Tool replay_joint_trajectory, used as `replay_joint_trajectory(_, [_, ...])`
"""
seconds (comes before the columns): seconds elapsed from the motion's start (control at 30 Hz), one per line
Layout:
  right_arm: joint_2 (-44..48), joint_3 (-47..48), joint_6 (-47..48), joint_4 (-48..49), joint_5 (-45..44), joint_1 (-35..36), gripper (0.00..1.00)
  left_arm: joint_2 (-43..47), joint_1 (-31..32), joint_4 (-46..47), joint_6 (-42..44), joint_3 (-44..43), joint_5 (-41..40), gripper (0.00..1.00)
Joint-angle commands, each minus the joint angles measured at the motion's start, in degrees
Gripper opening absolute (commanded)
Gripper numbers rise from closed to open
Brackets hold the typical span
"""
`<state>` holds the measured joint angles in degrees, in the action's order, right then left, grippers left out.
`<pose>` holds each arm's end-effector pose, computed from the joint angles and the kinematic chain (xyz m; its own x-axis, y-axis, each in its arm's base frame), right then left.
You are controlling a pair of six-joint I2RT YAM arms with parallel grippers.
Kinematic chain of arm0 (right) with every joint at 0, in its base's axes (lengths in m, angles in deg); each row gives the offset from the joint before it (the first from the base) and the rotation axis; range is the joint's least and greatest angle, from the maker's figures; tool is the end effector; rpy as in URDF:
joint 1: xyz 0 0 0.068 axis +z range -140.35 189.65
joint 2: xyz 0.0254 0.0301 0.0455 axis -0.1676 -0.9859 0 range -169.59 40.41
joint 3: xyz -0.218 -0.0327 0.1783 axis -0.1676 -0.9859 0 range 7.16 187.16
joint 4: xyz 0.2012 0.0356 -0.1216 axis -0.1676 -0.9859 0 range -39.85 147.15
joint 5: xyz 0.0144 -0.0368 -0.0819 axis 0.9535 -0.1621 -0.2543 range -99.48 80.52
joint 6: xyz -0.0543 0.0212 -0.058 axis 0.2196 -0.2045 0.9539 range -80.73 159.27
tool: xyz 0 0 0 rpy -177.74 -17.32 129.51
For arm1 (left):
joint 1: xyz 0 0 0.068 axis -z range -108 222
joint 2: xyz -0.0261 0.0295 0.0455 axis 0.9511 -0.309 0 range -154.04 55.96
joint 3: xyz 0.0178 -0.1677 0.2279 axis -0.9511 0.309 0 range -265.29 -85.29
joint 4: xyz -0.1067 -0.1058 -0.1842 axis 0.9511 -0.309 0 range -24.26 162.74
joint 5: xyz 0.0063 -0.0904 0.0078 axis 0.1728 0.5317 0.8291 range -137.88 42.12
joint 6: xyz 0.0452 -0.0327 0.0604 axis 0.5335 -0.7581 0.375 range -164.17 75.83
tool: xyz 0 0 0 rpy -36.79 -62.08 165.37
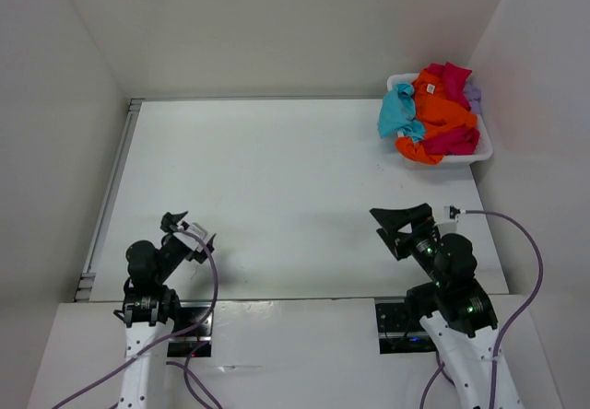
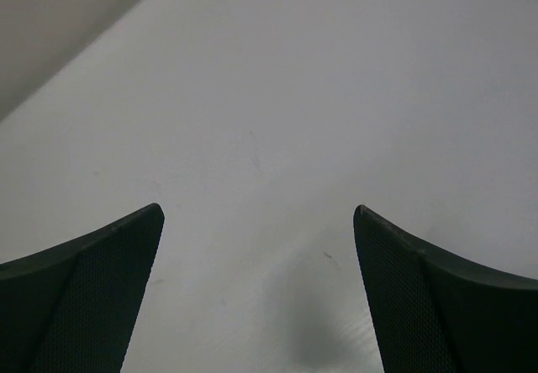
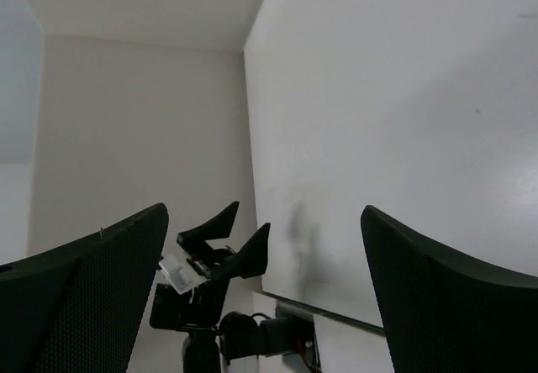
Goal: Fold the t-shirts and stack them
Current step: Grab crumpled tshirt from bin with the right arm
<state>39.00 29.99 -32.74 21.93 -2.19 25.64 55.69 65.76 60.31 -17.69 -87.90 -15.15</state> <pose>0.0632 0.0277 0.2217 -0.4435 0.8543 -0.2711 0.0973 0.3466 0.9330 0.0976 -0.0282 0.1602 0.0392 0.3817 -0.9235 0.4692 0.8089 0.3543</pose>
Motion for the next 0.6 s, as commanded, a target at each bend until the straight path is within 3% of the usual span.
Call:
replay_joint_trajectory(0.0, [-12.92,7.20,4.47,17.02,-0.51,0.54,1.00,6.95,-0.35,19.64,-5.99,1.03,-5.21,1.00])
replay_joint_trajectory(0.07, [-22.80,19.10,10.89,12.92,-5.76,0.54,1.00,6.43,-0.35,25.23,3.34,0.24,-4.52,1.00])
replay_joint_trajectory(0.1, [-32.77,23.71,18.93,9.68,-7.19,0.54,1.00,6.43,-0.35,29.70,4.97,-0.28,-5.91,1.00])
replay_joint_trajectory(0.17, [-42.14,37.07,26.01,5.71,-10.78,0.54,1.00,6.43,0.18,31.84,8.91,-1.16,-8.46,1.00])
replay_joint_trajectory(0.2, [-50.45,41.29,30.83,3.69,-16.55,0.54,1.00,5.82,0.18,31.85,8.94,-2.56,-11.52,1.00])
replay_joint_trajectory(0.27, [-57.18,51.90,35.76,-0.89,-24.81,-2.34,1.00,4.94,0.18,32.38,4.06,-5.45,-17.66,1.00])
replay_joint_trajectory(0.33, [-62.64,59.56,38.23,-0.90,-27.75,-6.04,1.00,2.66,0.70,29.40,1.04,-7.21,-19.45,1.00])
replay_joint_trajectory(0.4, [-69.85,63.64,40.70,0.24,-30.30,-10.95,1.00,-4.88,0.70,25.98,-5.07,-14.32,-21.55,1.00])
replay_joint_trajectory(0.57, [-91.11,81.64,50.02,-3.26,-39.18,-15.54,1.00,-35.54,0.70,15.79,-12.86,-35.50,-23.07,1.00])
